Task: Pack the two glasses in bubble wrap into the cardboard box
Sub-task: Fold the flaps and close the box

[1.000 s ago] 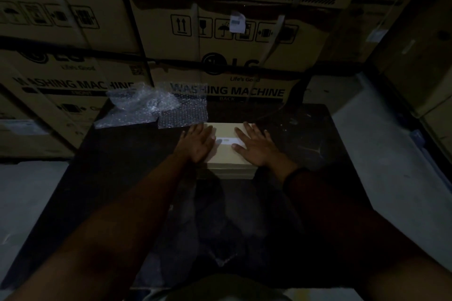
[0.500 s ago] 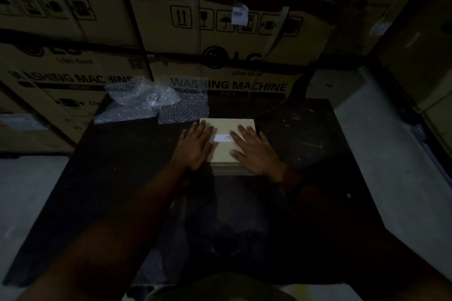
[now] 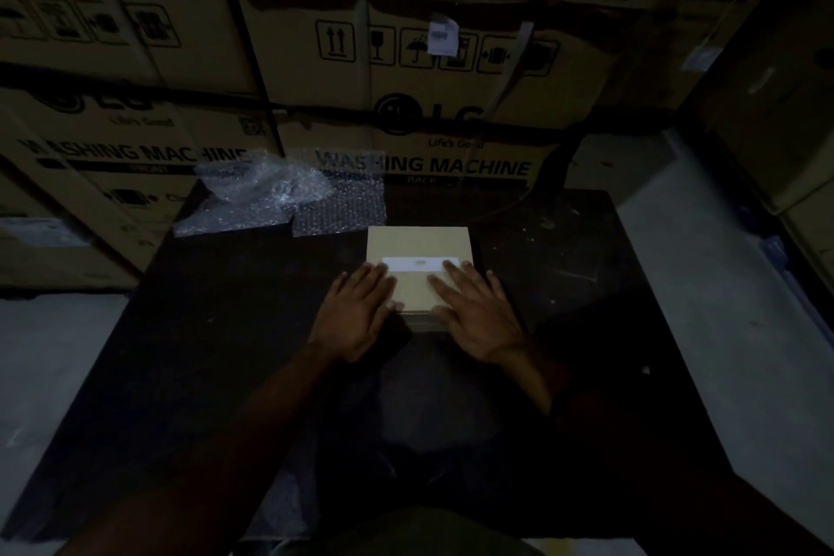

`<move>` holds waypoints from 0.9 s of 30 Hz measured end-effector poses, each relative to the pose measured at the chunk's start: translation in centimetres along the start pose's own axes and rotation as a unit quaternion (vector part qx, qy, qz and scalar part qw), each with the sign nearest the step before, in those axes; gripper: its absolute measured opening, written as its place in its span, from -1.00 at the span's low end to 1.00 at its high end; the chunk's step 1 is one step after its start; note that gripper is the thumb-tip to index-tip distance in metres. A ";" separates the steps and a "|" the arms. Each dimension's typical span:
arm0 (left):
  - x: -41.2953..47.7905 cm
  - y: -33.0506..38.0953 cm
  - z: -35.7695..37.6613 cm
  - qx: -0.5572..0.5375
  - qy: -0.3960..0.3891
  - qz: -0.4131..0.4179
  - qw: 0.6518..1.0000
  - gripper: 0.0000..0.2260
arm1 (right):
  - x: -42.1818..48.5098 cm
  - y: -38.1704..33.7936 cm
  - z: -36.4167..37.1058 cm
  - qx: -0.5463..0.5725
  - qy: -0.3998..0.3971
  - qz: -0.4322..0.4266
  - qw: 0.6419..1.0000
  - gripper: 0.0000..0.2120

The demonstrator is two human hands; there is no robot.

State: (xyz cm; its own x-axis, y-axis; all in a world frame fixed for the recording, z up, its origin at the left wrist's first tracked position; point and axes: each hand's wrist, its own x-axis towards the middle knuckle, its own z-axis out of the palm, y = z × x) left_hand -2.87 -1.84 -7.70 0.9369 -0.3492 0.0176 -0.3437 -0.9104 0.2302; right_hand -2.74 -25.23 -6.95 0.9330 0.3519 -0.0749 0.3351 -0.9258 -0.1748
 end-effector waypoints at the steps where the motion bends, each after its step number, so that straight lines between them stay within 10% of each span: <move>1: 0.7 0.0 -0.4 -0.011 -0.001 -0.015 1.000 -0.28 | 0.9 0.2 -0.5 0.015 0.010 0.017 1.000 -0.33; 13: 3.9 0.0 -0.2 0.010 -0.117 -0.065 0.991 -0.49 | 5.2 0.8 -0.8 0.022 -0.088 0.089 0.992 -0.47; 19: 0.2 -1.1 0.2 -0.075 0.049 0.054 0.994 -0.46 | 0.5 0.8 0.0 0.068 0.033 0.019 0.997 -0.38; 27: -0.5 -0.8 2.1 -0.188 0.011 -0.019 0.982 -0.38 | 0.0 1.0 4.1 0.128 0.050 0.032 0.990 -0.32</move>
State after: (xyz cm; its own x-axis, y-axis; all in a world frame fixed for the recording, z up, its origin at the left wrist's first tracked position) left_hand -3.24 -1.44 -9.94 0.9510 -0.3084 0.0220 -0.2648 -0.7755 0.5732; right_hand -2.95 -25.57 -11.19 0.9637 0.2670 0.0010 0.2431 -0.8757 -0.4171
